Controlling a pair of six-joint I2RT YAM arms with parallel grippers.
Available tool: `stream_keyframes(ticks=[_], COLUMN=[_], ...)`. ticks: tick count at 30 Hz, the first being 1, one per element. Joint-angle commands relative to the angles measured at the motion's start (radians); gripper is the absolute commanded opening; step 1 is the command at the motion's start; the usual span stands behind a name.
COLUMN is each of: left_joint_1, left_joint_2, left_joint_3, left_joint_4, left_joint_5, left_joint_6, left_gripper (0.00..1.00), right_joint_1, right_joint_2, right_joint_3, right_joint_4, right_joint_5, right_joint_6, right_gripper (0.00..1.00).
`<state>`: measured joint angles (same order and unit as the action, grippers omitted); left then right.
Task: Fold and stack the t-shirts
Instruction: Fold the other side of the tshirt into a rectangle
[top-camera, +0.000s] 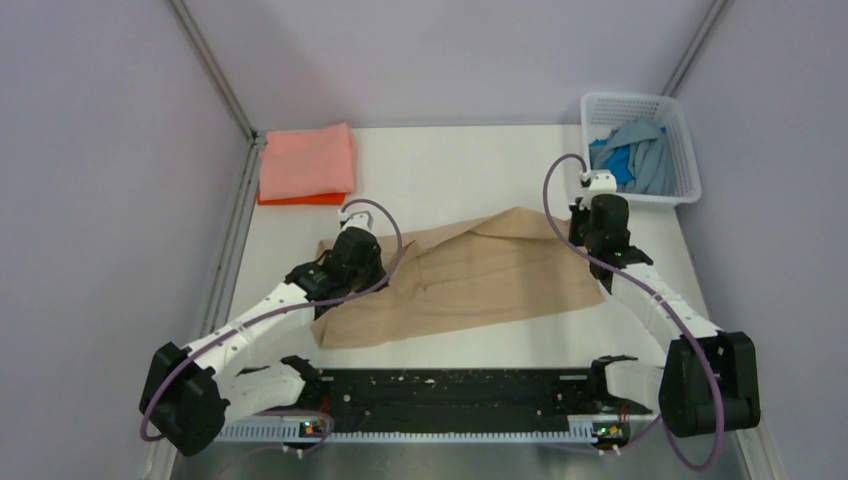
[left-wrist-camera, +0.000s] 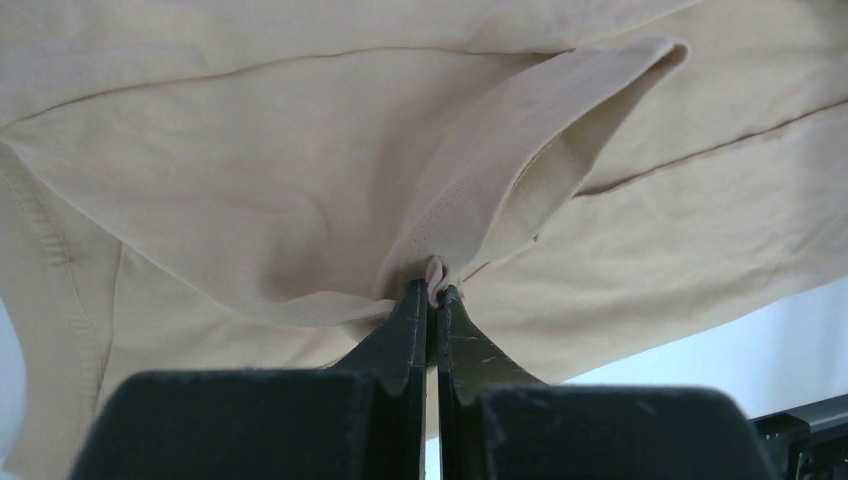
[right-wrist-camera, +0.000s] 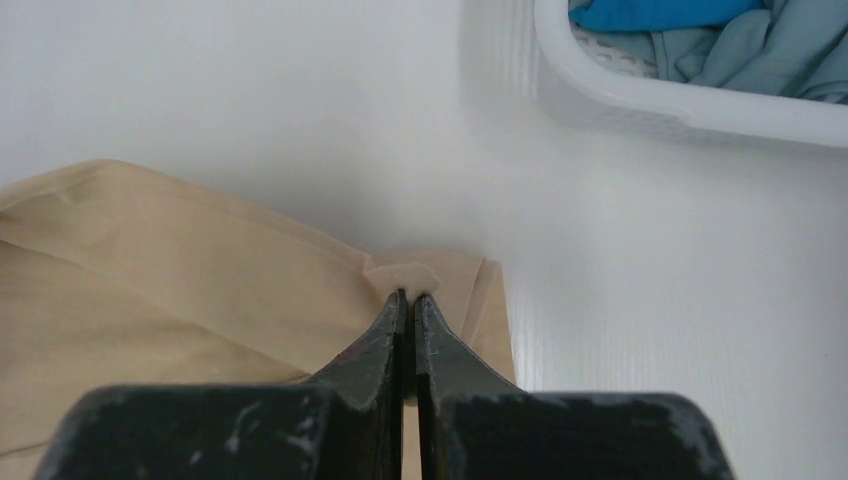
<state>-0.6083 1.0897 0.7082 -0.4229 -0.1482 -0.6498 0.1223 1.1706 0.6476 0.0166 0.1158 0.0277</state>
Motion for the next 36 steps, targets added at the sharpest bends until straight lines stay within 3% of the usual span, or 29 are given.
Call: stream_keyframes(ticks=[1,8,11,15,22,25,27,29,33,35,36], left_joint_1=[-0.012,-0.015,-0.015,-0.015,-0.015,-0.015,-0.016,-0.020,-0.036,-0.037,-0.038], left_joint_2=[-0.048,-0.082,-0.127,-0.168,-0.160,-0.160,-0.170,-0.195,-0.284,-0.324,-0.339], left_joint_3=[-0.048,-0.123,-0.144,-0.171,-0.204,-0.203,-0.205,-0.210,-0.198,-0.156,-0.132], left_joint_4=[-0.022,-0.066,-0.094,-0.097,-0.093,-0.111,-0.138,-0.167,-0.266,-0.333,-0.364], left_joint_5=[-0.027,-0.014,-0.022,-0.011,0.028,0.074,0.119,0.186,0.228,0.230,0.230], left_joint_6=[-0.045,-0.088,-0.094,-0.102,-0.122,-0.129,-0.141,-0.154,-0.181,-0.171,-0.165], left_gripper=[0.00,0.00,0.00,0.00,0.00,0.00,0.00,0.11,0.55,0.69,0.72], right_joint_1=[0.005,0.007,0.005,0.006,0.006,0.006,0.007,0.007,0.006,0.007,0.006], right_joint_2=[-0.036,-0.030,-0.027,0.013,0.074,0.055,0.028,-0.016,-0.122,-0.170,-0.195], right_joint_3=[-0.025,-0.032,-0.053,-0.086,-0.100,-0.116,-0.117,-0.112,-0.103,-0.087,-0.078], right_joint_4=[0.044,0.084,0.188,0.347,0.339,0.289,0.223,0.118,-0.103,-0.174,-0.200], right_joint_5=[0.047,0.169,0.234,0.202,0.193,0.199,0.249,0.342,0.554,0.568,0.566], right_joint_6=[0.005,-0.005,-0.079,-0.189,-0.213,-0.188,-0.145,-0.080,0.122,0.161,0.182], right_gripper=[0.00,0.02,0.05,0.10,0.11,0.19,0.33,0.46,0.83,0.97,0.99])
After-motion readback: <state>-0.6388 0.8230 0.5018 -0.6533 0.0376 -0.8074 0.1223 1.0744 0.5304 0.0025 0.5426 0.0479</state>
